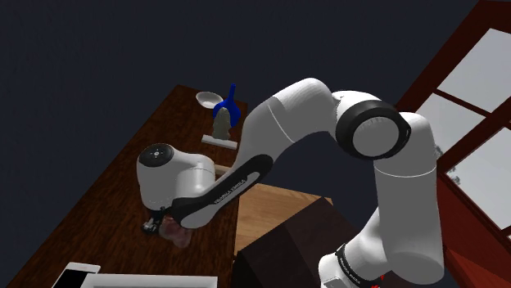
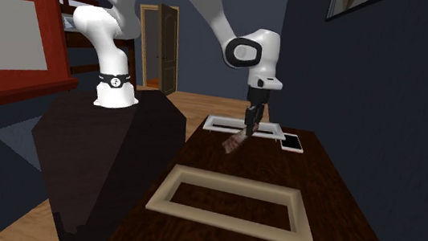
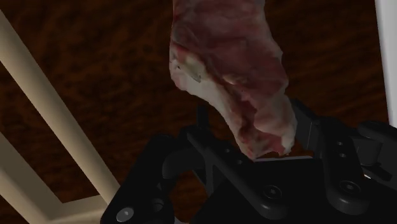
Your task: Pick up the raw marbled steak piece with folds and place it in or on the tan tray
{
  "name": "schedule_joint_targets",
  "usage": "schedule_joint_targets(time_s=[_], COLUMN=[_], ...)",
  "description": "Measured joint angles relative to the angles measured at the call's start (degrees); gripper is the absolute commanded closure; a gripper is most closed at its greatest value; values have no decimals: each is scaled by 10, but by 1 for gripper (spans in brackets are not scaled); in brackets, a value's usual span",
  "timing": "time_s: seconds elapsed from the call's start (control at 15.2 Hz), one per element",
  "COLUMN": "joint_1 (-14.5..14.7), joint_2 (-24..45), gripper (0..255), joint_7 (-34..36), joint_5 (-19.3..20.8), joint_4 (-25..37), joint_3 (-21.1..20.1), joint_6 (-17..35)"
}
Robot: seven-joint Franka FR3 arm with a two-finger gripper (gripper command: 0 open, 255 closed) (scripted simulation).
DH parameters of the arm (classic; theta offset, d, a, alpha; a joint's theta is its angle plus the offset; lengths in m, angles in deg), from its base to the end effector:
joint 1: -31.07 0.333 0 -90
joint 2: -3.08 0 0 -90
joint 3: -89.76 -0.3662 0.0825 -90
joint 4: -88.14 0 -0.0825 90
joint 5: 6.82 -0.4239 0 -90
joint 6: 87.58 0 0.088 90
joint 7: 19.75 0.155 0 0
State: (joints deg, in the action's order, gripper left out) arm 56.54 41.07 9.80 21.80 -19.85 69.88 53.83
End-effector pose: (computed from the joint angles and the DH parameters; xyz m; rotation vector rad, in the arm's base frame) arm 0.4907 0.4726 0.1278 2.9213 0.9140 0.0741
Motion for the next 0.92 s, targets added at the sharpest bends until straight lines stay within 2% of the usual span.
schedule_joint_targets(time_s=[0.92], joint_1=[-27], joint_2=[-82], gripper=[255], joint_7=[-36], joint_5=[-47], joint_4=[-12], joint_3=[-36], joint_6=[-66])
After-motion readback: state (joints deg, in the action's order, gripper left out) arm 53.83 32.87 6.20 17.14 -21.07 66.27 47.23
